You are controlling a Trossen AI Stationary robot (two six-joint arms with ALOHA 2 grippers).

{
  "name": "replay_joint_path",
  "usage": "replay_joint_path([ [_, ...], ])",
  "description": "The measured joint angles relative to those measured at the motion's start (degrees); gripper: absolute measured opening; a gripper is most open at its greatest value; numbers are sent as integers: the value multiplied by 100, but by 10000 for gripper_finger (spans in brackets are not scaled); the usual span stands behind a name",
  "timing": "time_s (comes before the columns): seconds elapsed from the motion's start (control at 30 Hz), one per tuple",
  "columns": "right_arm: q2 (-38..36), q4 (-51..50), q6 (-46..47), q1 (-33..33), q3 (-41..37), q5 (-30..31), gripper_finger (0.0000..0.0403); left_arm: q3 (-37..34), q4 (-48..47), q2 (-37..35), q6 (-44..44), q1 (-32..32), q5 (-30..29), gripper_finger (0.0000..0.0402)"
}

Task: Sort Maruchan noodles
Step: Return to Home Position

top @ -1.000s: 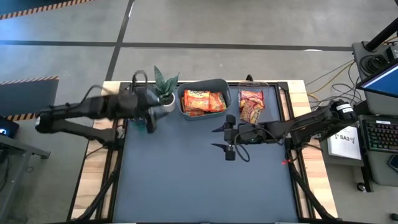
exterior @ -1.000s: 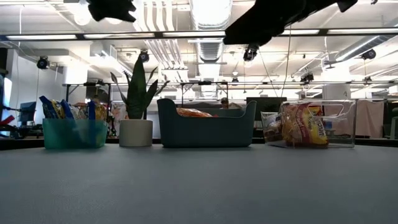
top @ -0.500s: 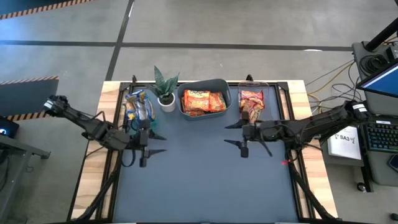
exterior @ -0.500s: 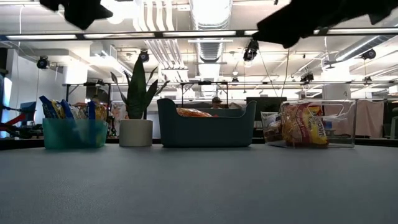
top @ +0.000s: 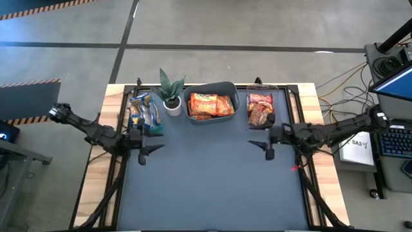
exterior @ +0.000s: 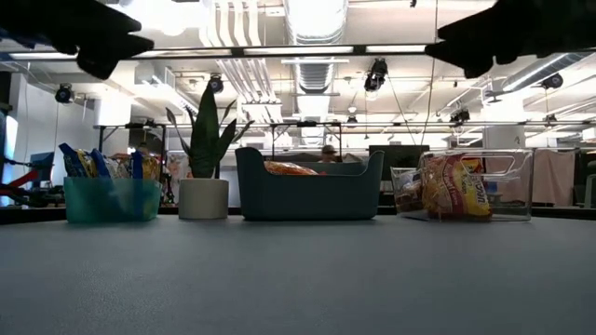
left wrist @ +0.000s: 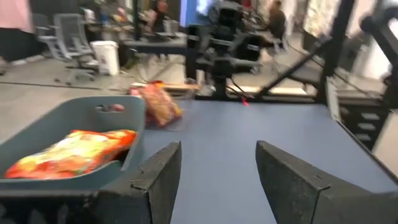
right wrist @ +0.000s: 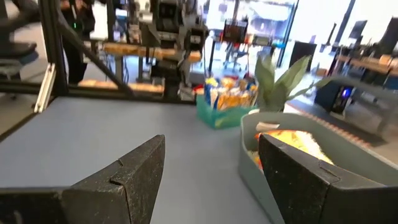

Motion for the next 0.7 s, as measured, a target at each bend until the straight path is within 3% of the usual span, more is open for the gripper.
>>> replay_joint_path([
  [0.3, -1605, -19, -173, -26, -743, 6, 249, -726, 32, -1393, 76, 9, -382, 181],
  [0.57, -2813, -470, -260, -26, -1088, 15, 249, -1150, 31, -2370, 422, 9, -428, 138],
  [0.7, -3367, -715, -460, -24, -1247, 11, 247, -1368, 79, -2449, 470, 15, -454, 114],
])
